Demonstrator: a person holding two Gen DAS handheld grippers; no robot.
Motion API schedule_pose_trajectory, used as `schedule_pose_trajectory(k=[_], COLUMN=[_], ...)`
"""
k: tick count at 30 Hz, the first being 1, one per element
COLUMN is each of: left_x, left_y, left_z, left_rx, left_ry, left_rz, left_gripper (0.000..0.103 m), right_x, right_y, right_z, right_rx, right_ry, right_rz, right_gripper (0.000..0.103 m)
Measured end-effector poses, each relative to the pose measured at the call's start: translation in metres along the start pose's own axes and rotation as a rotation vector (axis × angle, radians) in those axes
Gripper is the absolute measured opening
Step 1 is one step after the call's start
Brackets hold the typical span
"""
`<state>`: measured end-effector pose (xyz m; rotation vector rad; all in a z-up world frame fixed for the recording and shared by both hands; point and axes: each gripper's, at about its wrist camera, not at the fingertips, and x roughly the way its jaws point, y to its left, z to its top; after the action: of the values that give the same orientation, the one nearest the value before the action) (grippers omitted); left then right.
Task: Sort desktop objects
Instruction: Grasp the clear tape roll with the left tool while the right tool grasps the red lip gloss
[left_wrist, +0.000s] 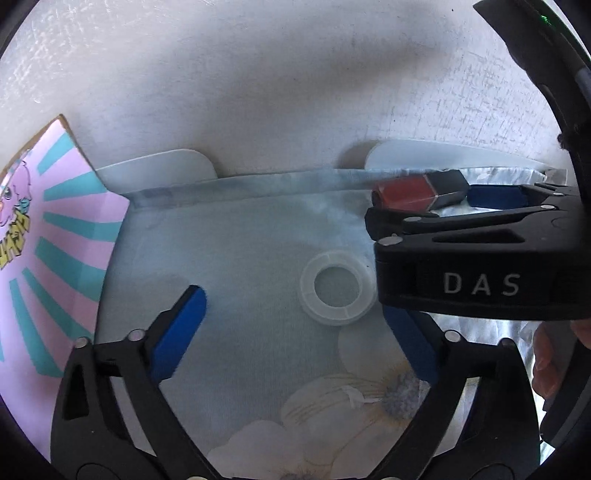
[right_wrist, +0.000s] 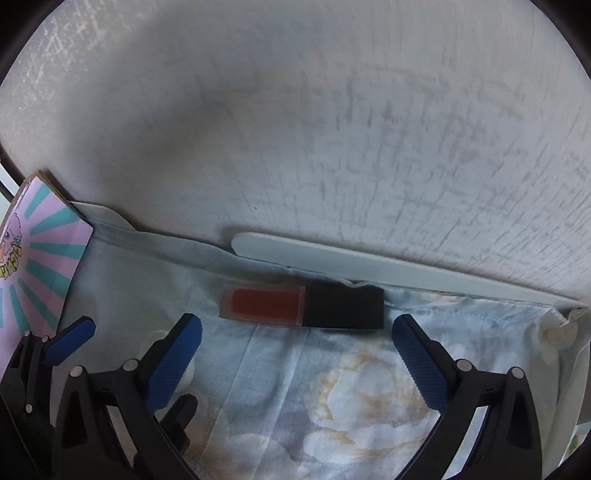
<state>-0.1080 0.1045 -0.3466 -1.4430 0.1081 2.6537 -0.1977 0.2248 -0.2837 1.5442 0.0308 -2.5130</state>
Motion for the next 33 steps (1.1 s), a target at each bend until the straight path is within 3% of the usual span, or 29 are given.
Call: schedule_pose_trajectory(k=[2,6,10,11,33], left_x=[-0.001,-0.006,-0.013,-0.014,-0.049], left_y=[-0.001,-0.002,0.001,0.002,0.000], left_z=[0.000,-0.001,-0.003,-0.003,-0.009], left_rx=[-0.003,-0.007,-0.012,-0.015,-0.017], left_ry=[-0.005,-0.032,-0.052,-0.055,-0.051], left_rz=[-0.012,-0.026,-0.028,-0.030,-0.062], left_gripper=[0.087,0.072,0.042,0.040,0.040], right_x=[0.000,-0.005,-0.011,-0.013,-0.056], right_y=[0.000,0.000,-0.003,-0.005,-0.020], right_z=[-0.001,-0.003,-0.006,-0.008,-0.044], right_rx=[-0.005,-0.025,-0.014,-0.011,0.032], right_ry=[-0.003,-0.029,-0.043,-0.049,-0.048], right_rz=[-0.003,-0.036,-0.033,-0.029,0.006], right_gripper=[0.102,0.087,0.082,0.082,0.081])
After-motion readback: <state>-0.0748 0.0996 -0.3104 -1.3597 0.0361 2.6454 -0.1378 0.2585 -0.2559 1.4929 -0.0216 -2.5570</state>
